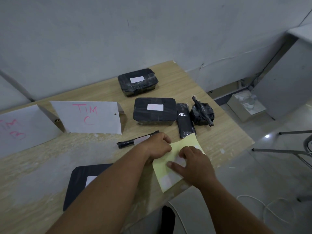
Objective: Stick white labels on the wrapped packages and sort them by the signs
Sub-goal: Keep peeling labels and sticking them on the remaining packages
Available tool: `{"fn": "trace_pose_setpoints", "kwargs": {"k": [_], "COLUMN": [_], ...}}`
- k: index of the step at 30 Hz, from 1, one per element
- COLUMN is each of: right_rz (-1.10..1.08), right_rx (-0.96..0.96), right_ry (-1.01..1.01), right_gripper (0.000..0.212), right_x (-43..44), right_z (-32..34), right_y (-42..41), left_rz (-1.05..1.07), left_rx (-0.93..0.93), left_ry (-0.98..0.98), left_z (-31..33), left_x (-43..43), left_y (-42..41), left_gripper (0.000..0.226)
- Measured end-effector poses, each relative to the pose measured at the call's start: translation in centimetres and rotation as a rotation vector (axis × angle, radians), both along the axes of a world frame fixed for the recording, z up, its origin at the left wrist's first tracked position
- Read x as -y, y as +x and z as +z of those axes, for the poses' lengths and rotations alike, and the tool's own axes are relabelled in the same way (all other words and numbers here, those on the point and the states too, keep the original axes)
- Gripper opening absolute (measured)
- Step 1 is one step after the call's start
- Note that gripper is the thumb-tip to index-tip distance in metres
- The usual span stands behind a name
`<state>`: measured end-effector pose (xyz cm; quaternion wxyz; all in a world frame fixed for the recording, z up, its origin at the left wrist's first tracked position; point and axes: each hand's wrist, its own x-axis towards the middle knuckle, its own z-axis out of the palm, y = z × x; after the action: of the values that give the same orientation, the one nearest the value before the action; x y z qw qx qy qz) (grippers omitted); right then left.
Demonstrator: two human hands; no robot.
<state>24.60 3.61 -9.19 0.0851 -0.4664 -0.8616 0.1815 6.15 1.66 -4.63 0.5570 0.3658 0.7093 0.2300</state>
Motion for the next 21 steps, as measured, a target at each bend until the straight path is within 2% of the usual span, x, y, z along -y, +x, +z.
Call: {"fn": "trace_pose_setpoints", "kwargs": {"k": [5, 7, 9, 11, 12, 14, 16, 21], "right_rz": [-0.006, 0.008, 0.020, 0.026, 0.029, 0.024, -0.005, -0.054], "right_rx": [0.006, -0.024, -0.035, -0.027, -0.031, -0.033, -0.023, -0.034], "right_ry": [0.061, 0.094, 0.125, 0.126, 0.126, 0.122, 0.086, 0.012], "right_gripper": [0.055, 0.050, 0.043, 0.035, 0.031, 0.024, 0.024, 0.028], "right_x": [0.4, 0.5, 0.6, 0.6, 0.5, 0.5, 0.6, 0.7], "right_z": [0.3, 0.4, 0.5, 0.6, 0.7, 0.9, 1.0, 1.2], "right_y": [-0.4, -0.5, -0.6, -0.8, -0.9, -1.0, -1.2, -1.3], "left_rz": [0.026, 0.044, 0.064, 0.083, 0.088, 0.096, 0.082, 0.099], "left_rx": [0.067, 0.097, 0.127, 0.129, 0.122, 0.121, 0.101, 0.134], "left_ry": [-0.048, -0.056, -0.059, -0.050, -0.046, -0.042, -0.024, -0.010], "left_z": [-0.1, -0.2, -0.1, 0.3, 0.4, 0.3, 0.8, 0.4], "left_x": [0.2, 0.3, 0.6, 0.8, 0.8, 0.8, 1.0, 1.3], "left_y": [-0.2, -0.3, -0.3, -0.2, -0.2, -0.1, 0.1, -0.3], "left_gripper": [0.062, 0.069, 0.059, 0.027, 0.021, 0.029, 0.016, 0.021]}}
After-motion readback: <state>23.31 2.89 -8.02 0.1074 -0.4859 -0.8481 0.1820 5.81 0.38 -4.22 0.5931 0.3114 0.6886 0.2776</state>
